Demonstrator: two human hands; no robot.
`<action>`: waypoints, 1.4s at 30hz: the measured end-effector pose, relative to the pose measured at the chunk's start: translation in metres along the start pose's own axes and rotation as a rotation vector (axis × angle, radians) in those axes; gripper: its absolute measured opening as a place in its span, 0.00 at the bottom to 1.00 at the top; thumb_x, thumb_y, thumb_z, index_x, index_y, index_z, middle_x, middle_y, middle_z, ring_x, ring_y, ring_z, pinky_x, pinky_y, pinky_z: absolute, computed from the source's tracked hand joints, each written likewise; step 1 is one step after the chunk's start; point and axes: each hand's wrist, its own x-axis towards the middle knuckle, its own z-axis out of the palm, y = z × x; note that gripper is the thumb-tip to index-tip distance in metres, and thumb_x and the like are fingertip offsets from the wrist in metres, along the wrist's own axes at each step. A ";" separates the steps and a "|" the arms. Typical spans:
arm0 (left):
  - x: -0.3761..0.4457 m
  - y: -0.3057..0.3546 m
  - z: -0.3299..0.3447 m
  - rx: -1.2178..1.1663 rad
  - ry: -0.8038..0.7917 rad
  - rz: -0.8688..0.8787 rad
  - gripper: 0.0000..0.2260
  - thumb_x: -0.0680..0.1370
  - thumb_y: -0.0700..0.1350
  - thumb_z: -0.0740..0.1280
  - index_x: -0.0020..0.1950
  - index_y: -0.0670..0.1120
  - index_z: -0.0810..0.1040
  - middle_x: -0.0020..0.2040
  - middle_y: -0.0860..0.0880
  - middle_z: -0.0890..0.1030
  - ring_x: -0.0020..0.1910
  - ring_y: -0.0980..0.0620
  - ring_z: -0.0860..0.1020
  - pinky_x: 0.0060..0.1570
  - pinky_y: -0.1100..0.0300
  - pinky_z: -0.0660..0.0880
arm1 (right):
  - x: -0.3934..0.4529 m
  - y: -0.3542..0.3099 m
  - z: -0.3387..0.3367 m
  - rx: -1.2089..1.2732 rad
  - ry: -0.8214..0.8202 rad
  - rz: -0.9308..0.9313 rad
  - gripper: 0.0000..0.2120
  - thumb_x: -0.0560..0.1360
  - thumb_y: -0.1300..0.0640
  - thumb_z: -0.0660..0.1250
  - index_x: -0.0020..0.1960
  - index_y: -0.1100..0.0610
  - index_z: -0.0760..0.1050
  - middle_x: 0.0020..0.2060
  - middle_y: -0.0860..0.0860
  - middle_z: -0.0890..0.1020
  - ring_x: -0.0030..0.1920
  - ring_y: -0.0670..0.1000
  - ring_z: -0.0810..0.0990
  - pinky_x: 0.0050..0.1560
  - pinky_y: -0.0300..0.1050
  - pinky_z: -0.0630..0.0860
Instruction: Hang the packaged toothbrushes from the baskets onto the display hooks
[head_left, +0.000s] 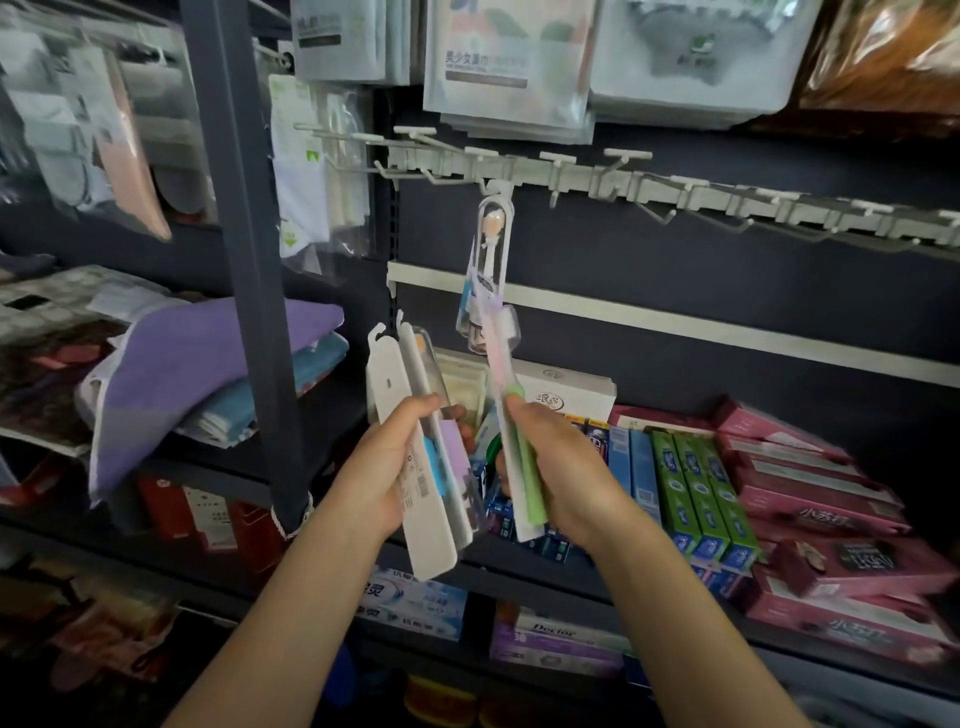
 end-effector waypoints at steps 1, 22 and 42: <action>-0.001 -0.001 0.000 -0.016 -0.033 0.008 0.25 0.71 0.54 0.73 0.63 0.41 0.82 0.52 0.41 0.85 0.46 0.46 0.83 0.51 0.50 0.80 | -0.001 0.001 0.000 -0.032 0.002 -0.041 0.11 0.84 0.47 0.60 0.51 0.54 0.75 0.33 0.44 0.81 0.33 0.43 0.79 0.35 0.37 0.75; -0.003 0.009 0.033 -0.023 -0.047 0.125 0.20 0.69 0.51 0.72 0.59 0.46 0.84 0.51 0.40 0.85 0.46 0.43 0.83 0.47 0.49 0.81 | -0.014 0.001 -0.010 -0.093 -0.132 -0.007 0.12 0.80 0.46 0.67 0.50 0.54 0.80 0.31 0.45 0.84 0.32 0.42 0.81 0.39 0.35 0.77; 0.024 0.041 0.040 0.162 -0.009 0.345 0.09 0.74 0.44 0.76 0.54 0.47 0.85 0.48 0.45 0.87 0.52 0.43 0.84 0.57 0.47 0.80 | 0.044 -0.032 0.010 -0.032 0.297 -0.307 0.07 0.76 0.51 0.75 0.52 0.52 0.82 0.45 0.58 0.86 0.45 0.55 0.86 0.45 0.44 0.84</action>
